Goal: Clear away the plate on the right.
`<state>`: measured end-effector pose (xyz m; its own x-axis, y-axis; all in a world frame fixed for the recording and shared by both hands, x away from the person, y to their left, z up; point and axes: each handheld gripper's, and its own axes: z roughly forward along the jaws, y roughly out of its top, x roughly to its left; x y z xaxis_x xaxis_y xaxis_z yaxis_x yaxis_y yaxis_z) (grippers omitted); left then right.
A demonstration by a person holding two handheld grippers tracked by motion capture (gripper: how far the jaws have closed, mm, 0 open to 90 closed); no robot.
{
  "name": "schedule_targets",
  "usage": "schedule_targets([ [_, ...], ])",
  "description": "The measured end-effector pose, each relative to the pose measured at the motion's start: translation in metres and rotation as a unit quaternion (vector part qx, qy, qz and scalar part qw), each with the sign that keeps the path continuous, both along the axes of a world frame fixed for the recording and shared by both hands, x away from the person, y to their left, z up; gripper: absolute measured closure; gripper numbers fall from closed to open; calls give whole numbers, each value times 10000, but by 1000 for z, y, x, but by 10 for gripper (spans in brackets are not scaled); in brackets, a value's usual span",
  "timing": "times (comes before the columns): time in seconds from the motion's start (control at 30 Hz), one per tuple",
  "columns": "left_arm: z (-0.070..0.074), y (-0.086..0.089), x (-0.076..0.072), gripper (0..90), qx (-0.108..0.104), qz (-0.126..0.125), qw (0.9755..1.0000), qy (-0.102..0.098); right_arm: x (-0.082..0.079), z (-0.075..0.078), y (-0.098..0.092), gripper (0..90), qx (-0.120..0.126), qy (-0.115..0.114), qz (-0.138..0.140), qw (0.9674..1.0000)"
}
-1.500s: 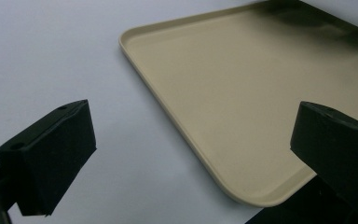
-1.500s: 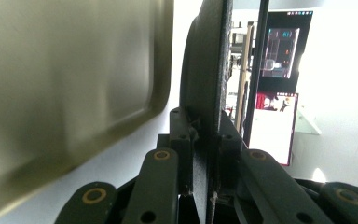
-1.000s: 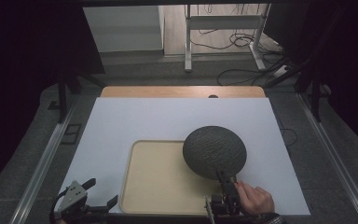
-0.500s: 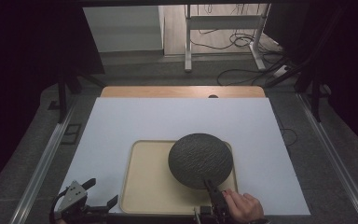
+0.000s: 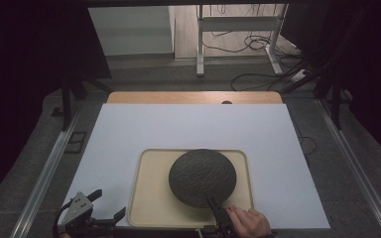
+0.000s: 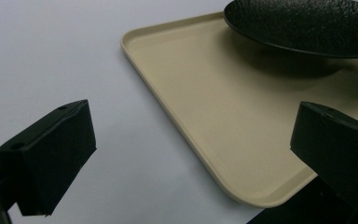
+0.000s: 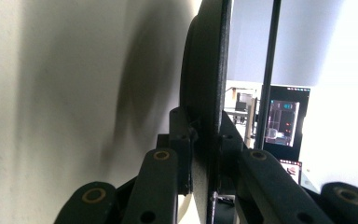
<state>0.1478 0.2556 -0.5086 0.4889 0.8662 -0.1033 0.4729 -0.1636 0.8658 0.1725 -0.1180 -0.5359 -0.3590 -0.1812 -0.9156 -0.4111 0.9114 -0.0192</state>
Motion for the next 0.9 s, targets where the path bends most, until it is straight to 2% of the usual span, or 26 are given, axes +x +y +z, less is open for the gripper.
schedule_targets([
  [0.37,0,-1,0,0,-6,-15,10000,13,-1,-9,11,809,-50,156,137,9998],
  [0.43,0,-1,0,0,-4,-19,10000,14,-1,-11,12,810,-63,118,157,9998],
  [0.53,0,-1,0,0,1,-23,10000,22,-2,-10,12,814,-95,195,7,9998],
  [0.57,0,-1,0,0,1,-21,10000,22,-1,-11,12,817,-12,204,112,9997],
  [0.6,0,-1,0,0,-2,-21,10000,20,-2,-10,13,820,-89,249,28,9996],
  [0.63,0,-1,0,0,-3,-21,10000,19,-1,-13,12,826,-13,277,76,9996],
  [0.9,0,-1,1,0,12,-38,10000,31,-1,-19,12,812,-145,506,39,9986],
])
